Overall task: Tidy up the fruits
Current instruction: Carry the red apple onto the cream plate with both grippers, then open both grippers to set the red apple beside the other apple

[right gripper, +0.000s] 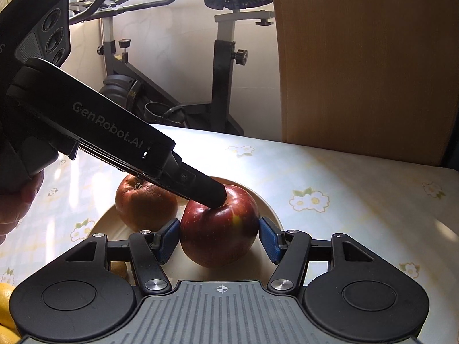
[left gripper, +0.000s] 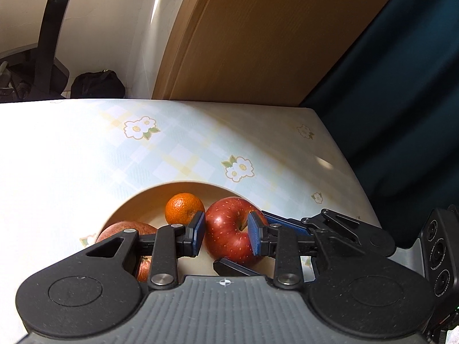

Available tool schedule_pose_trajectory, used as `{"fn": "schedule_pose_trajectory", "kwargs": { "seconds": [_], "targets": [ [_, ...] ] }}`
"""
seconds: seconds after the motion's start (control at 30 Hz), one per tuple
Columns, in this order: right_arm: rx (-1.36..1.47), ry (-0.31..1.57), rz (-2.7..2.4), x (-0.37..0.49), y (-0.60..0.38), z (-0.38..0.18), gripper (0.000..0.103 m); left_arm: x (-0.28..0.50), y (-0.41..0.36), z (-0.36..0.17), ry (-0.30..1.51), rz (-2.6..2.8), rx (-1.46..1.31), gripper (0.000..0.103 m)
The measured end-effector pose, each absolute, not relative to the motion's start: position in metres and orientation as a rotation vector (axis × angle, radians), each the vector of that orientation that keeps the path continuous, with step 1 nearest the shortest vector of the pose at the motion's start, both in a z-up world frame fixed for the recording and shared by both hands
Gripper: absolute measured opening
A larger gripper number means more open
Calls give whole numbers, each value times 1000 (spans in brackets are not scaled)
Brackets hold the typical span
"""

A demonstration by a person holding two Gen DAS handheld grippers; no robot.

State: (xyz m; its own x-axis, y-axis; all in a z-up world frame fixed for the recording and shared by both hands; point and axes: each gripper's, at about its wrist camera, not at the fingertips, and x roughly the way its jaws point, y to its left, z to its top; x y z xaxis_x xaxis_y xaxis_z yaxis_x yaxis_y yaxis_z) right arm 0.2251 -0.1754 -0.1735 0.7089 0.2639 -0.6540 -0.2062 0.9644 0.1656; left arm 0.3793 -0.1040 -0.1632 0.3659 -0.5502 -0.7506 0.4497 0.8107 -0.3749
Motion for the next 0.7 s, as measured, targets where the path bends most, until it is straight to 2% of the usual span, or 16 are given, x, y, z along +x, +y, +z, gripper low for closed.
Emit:
{"fn": "schedule_pose_trajectory", "kwargs": {
  "seconds": [0.7],
  "targets": [
    [39,758,258,235,-156,-168,58,380,-86,-155,940,-568,-100,34]
  ]
}}
